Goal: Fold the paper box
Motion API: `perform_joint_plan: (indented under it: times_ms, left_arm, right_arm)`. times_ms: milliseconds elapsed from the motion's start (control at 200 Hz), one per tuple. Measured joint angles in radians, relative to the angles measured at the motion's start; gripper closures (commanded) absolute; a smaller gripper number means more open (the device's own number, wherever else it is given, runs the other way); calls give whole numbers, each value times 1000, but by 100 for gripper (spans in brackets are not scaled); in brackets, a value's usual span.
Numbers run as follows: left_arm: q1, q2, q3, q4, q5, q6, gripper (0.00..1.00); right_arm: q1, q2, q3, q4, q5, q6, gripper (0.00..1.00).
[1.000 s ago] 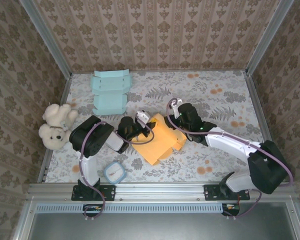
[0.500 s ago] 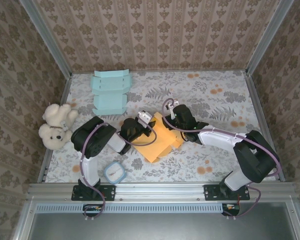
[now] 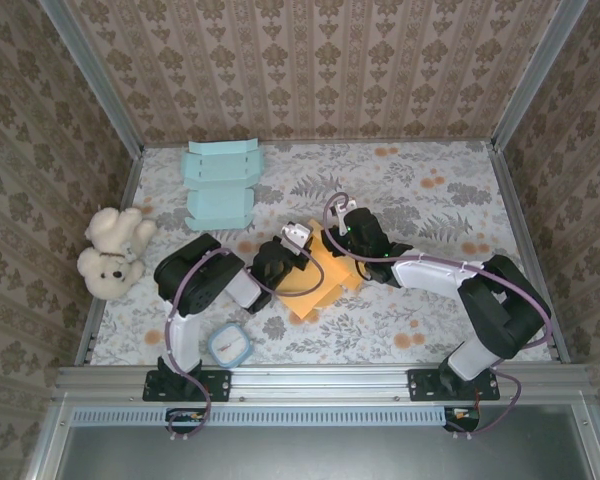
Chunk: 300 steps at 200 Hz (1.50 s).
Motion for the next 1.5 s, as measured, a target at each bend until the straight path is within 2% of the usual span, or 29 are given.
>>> perform_joint_plan:
  times_ms: [165,250,520,755,870,1025,1185,1310,1500]
  left_arm:
    - [-6,5,5,1,-21,0,96]
    - [-5,5,5,2,-9,6,96]
    - [14,3,-5,13,116,65,99]
    - [0,-10,-15,23,271,102,100]
    - [0,-10,-16,23,303,117,100]
    - [0,-10,-16,23,330,129,100]
    - [1,-10,-16,23,357,132,100]
    - [2,-10,-16,19,366,132,100]
    - [2,-10,-16,22,361,130,100]
  right_arm:
    - [0,0,2,-1,-17,29,68]
    - [-1,0,7,-10,-17,29,64]
    - [-38,-34,24,-109,-66,29,58]
    - [-140,-92,23,-186,-211,37,62]
    - [-208,-109,8,-197,-261,46,62]
    - [-261,-105,3,-209,-318,48,69]
    - [-270,7,15,-210,-396,37,78]
    - [-279,105,32,-209,-473,29,79]
    - [-286,135,43,-200,-559,20,82]
